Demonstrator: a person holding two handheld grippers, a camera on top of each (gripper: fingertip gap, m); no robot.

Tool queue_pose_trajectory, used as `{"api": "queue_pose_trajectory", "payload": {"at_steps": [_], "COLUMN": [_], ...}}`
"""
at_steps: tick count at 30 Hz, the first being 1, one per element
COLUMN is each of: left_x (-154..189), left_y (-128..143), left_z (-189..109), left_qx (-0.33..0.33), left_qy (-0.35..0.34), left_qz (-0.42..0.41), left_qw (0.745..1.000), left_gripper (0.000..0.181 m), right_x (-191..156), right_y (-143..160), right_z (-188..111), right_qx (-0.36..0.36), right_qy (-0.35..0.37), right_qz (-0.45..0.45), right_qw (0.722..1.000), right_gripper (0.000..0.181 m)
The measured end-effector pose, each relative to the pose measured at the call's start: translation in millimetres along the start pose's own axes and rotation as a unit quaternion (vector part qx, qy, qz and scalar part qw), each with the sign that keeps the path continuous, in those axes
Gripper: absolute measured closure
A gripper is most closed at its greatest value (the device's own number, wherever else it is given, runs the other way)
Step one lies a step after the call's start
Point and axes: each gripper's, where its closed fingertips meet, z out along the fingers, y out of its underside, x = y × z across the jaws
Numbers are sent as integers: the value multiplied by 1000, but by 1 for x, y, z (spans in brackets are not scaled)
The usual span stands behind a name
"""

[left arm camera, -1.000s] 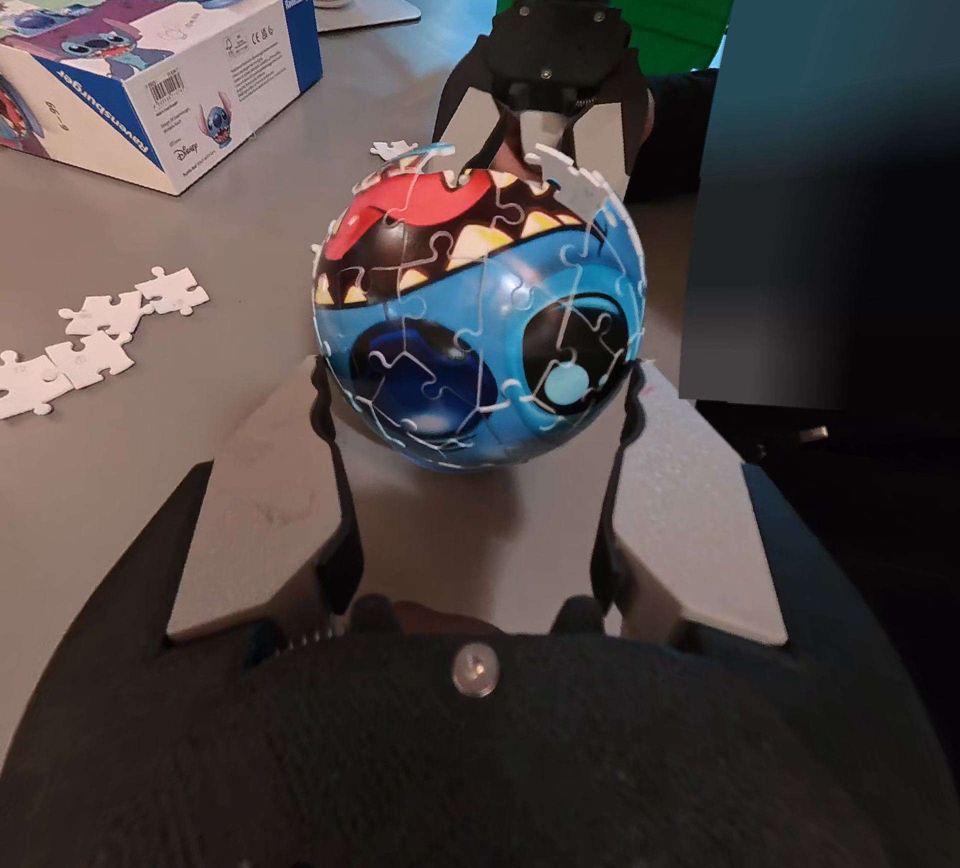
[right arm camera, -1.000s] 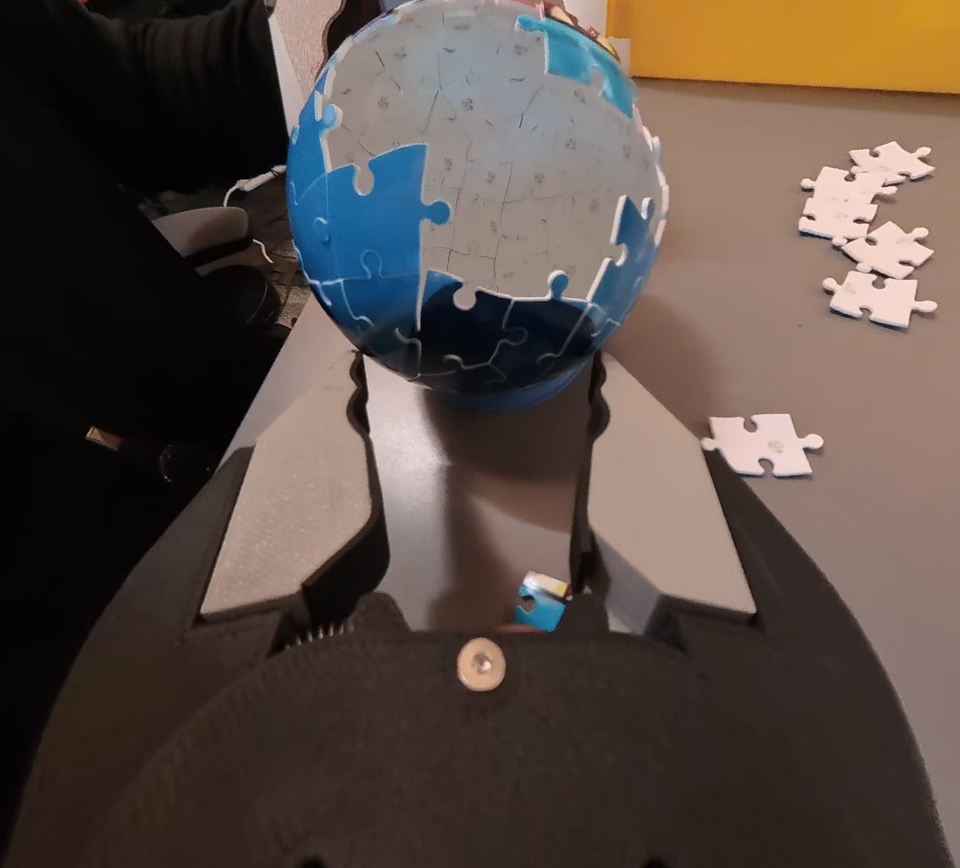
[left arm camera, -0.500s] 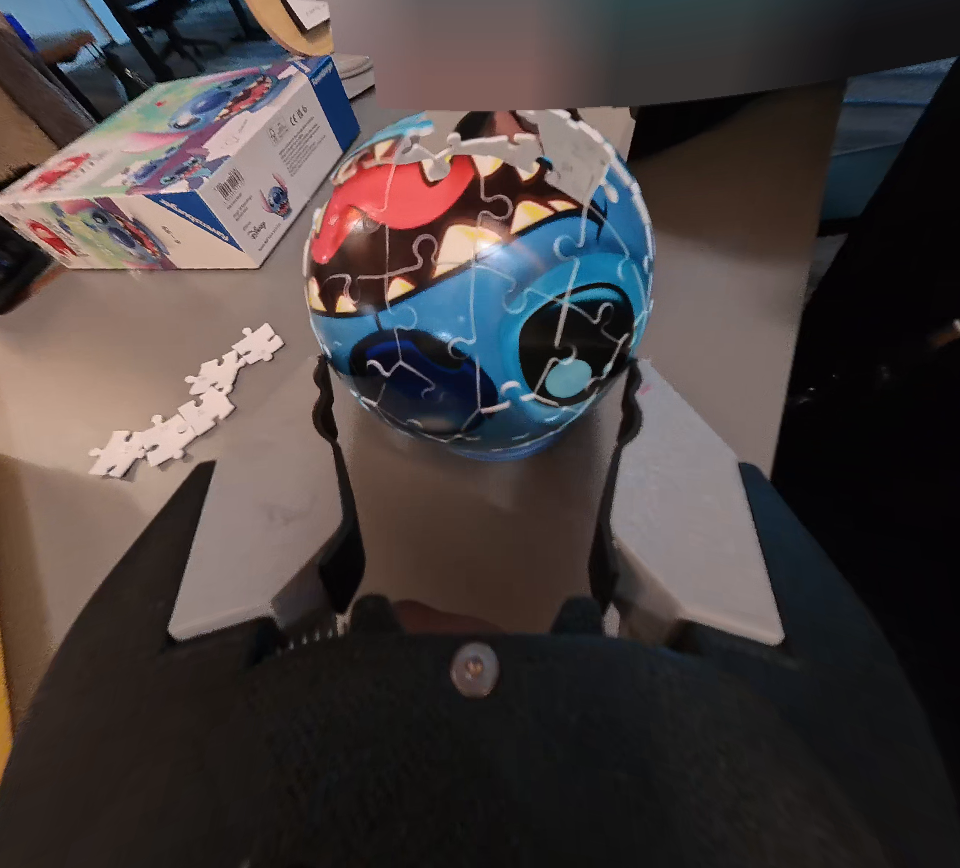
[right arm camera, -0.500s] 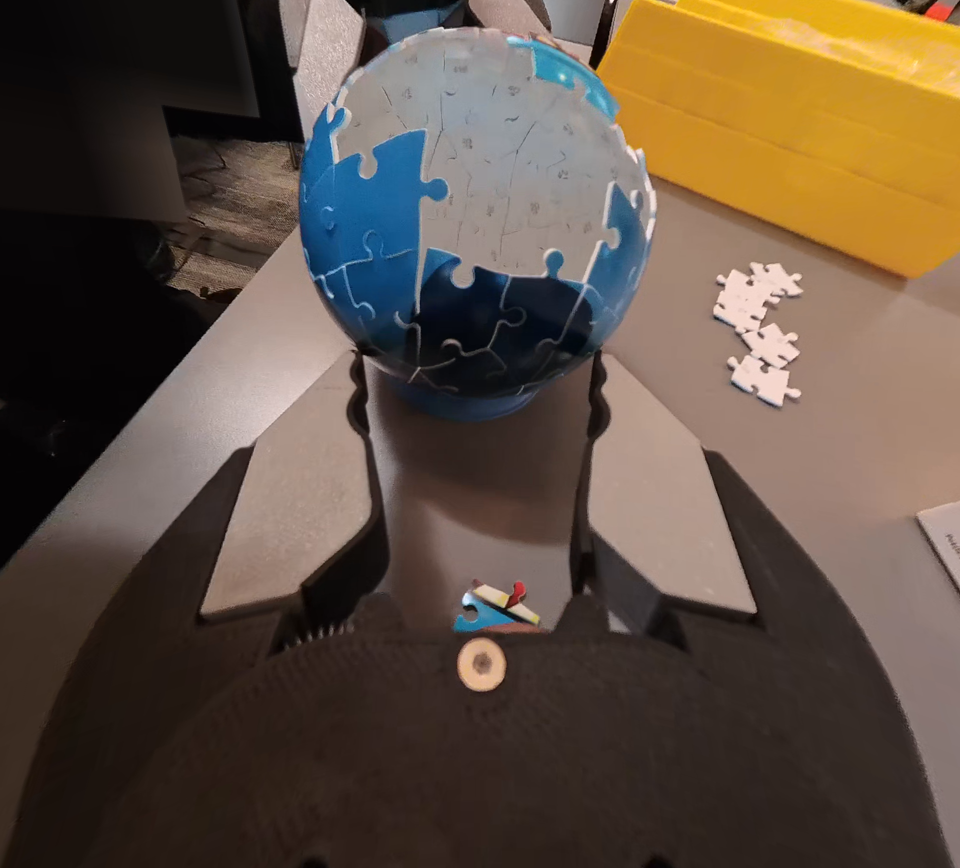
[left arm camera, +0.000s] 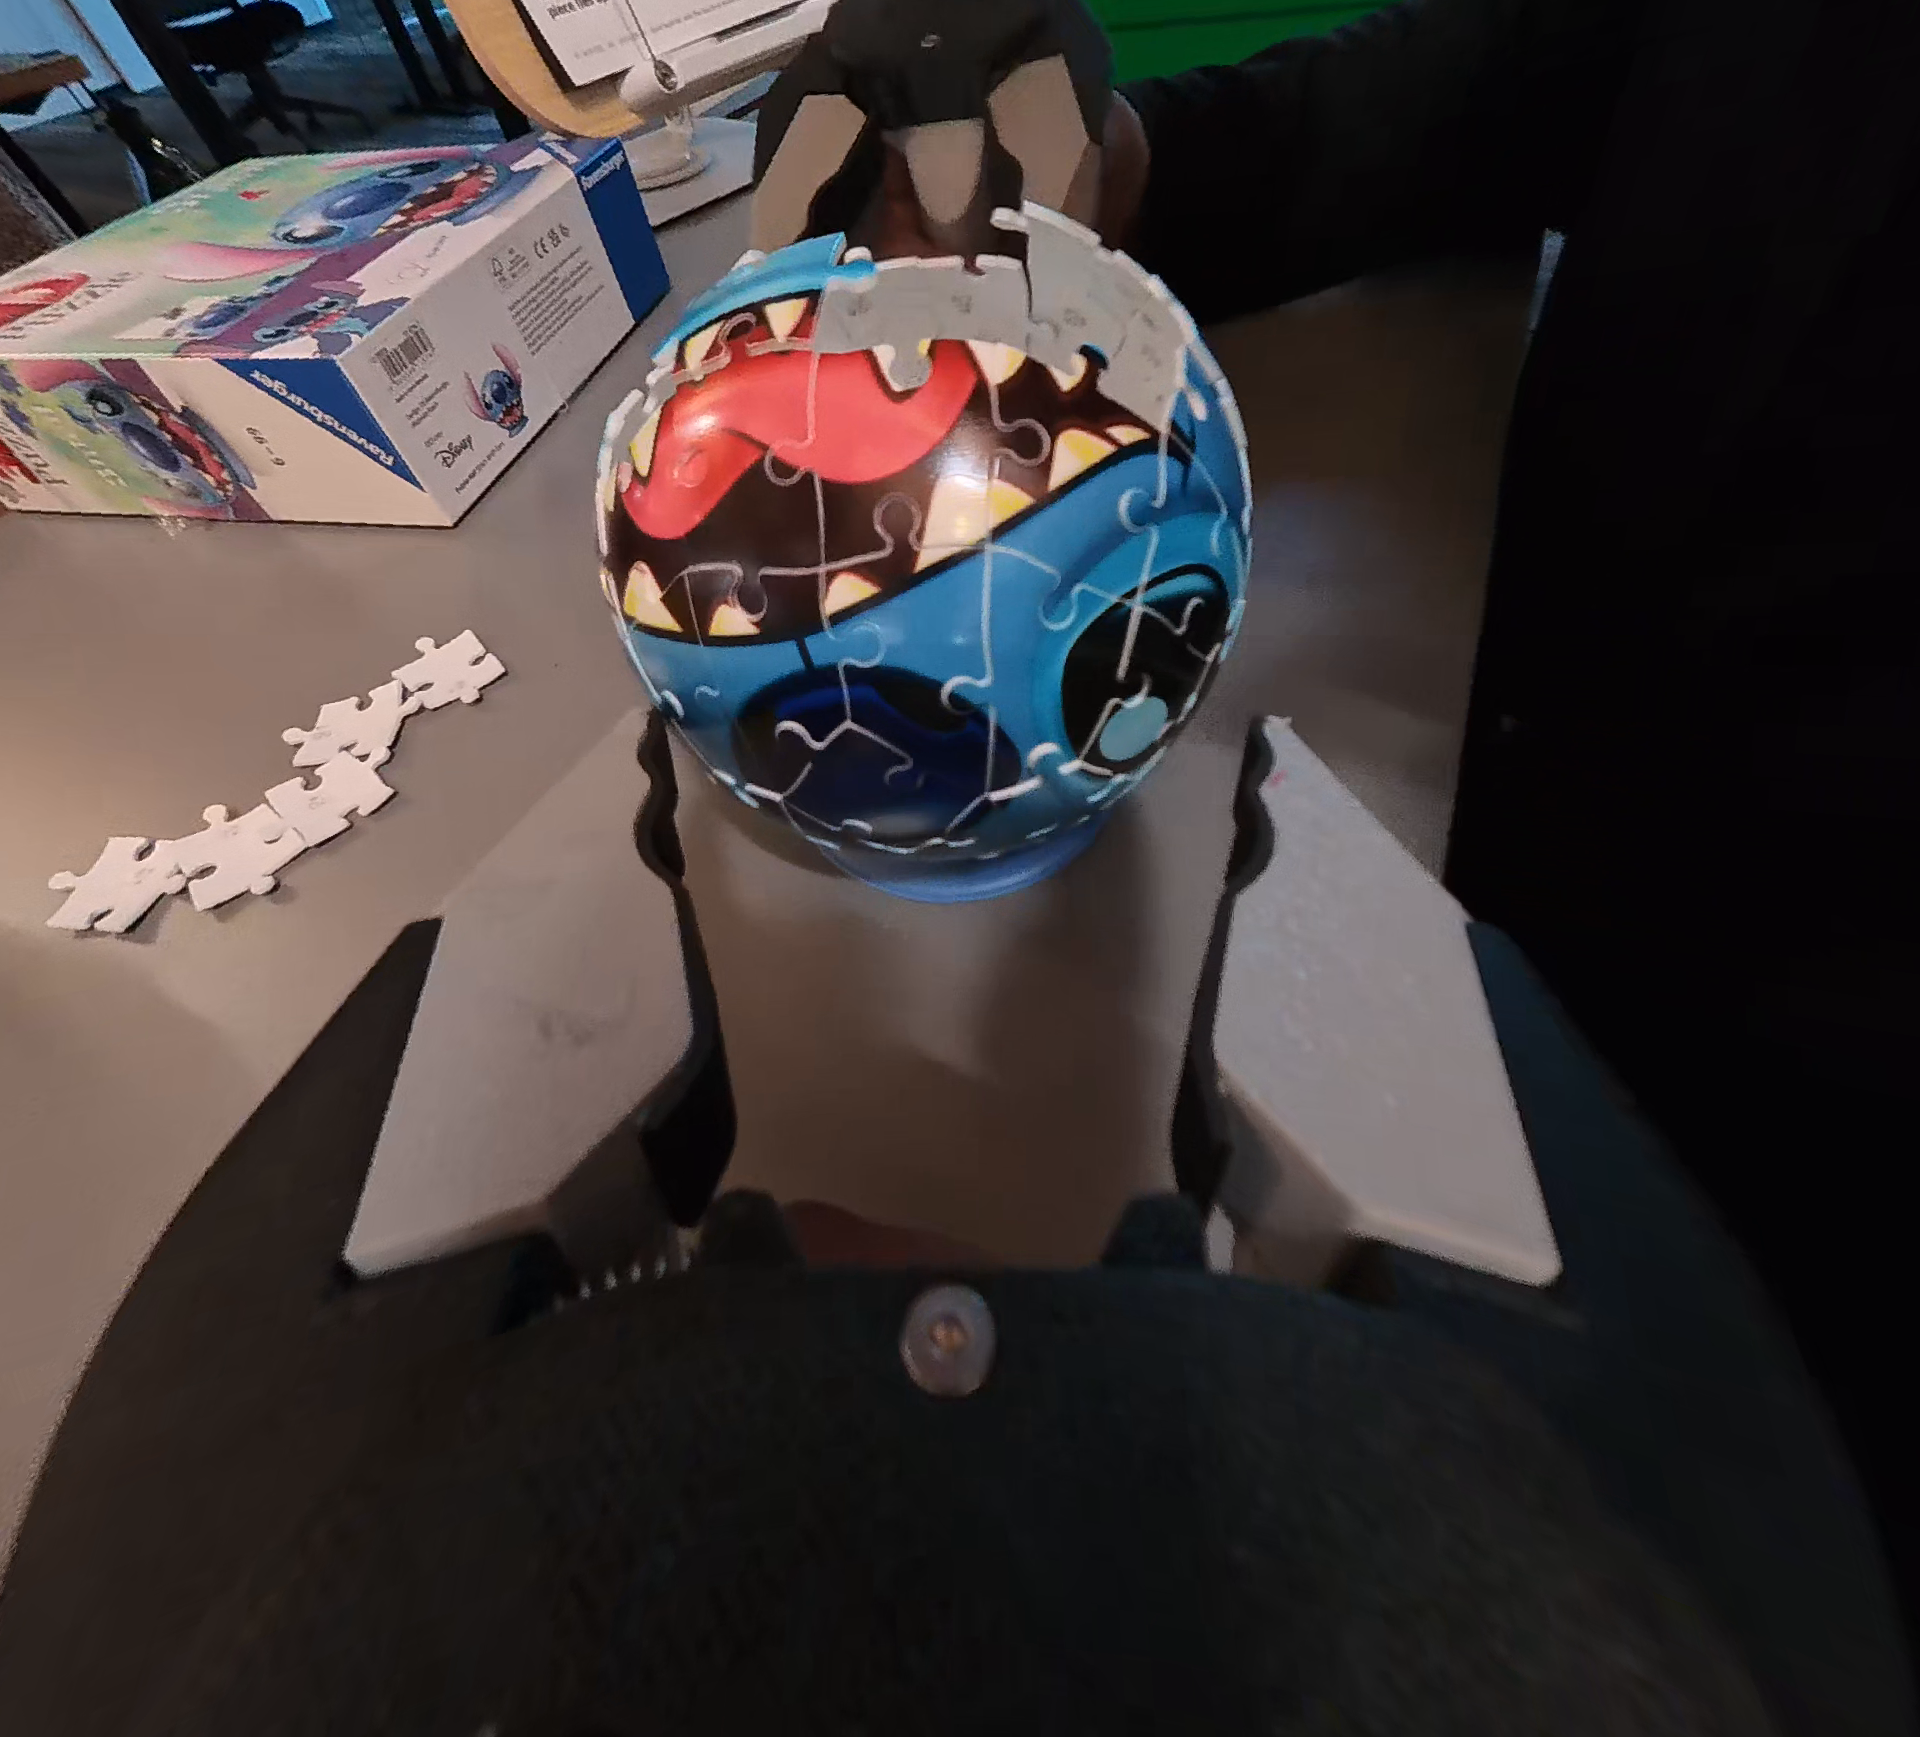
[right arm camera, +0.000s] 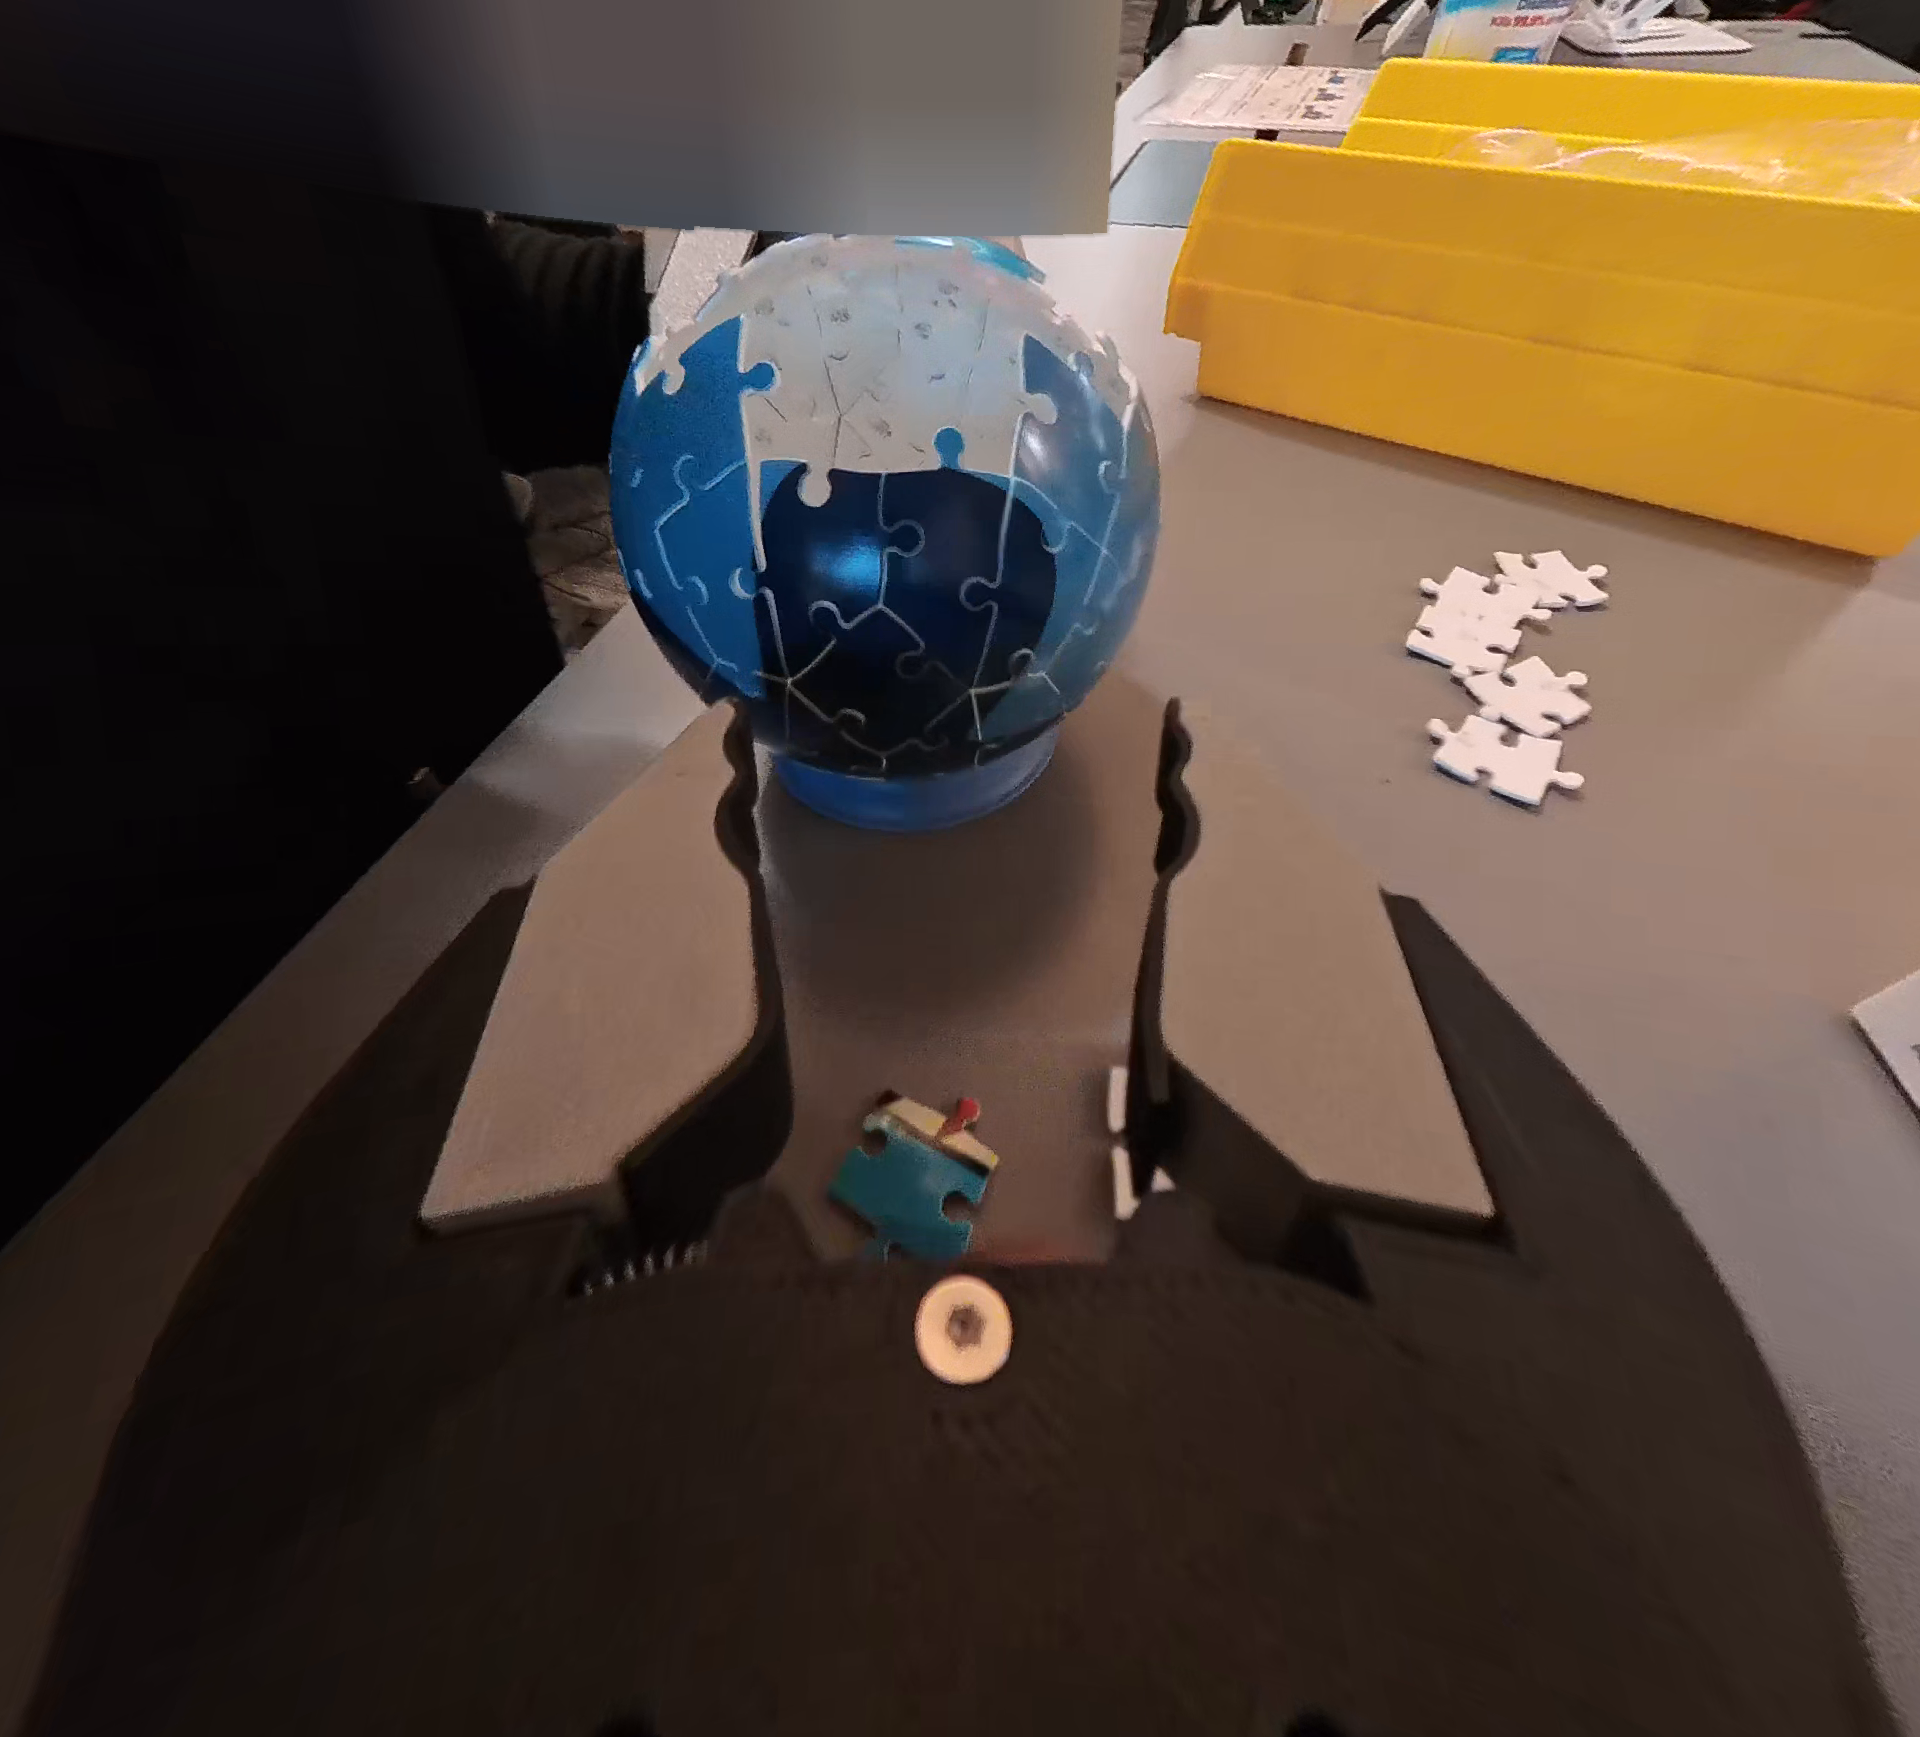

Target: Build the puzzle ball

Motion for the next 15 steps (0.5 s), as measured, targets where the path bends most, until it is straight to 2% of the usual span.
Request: {"api": "queue_pose_trajectory", "payload": {"at_steps": [5,8,11,15], "left_x": [-4,-10,-16,-18], "left_y": [4,3,0,-3], "left_z": [-9,-20,-30,-34], "left_qx": [0,16,41,57], "left_qy": [-4,1,4,20], "left_qz": [6,-22,-42,-56], "left_qw": [1000,1000,998,997], "left_gripper": [76,76,79,82], "right_x": [-3,2,6,8], "right_y": [8,13,18,39], "right_z": [-2,-13,-34,-61], "right_qx": [-29,-58,-77,-115], "right_qy": [-12,22,60,127], "right_qz": [5,1,18,58], "right_qw": [1000,998,995,984], "right_gripper": [106,108,118,126]}}
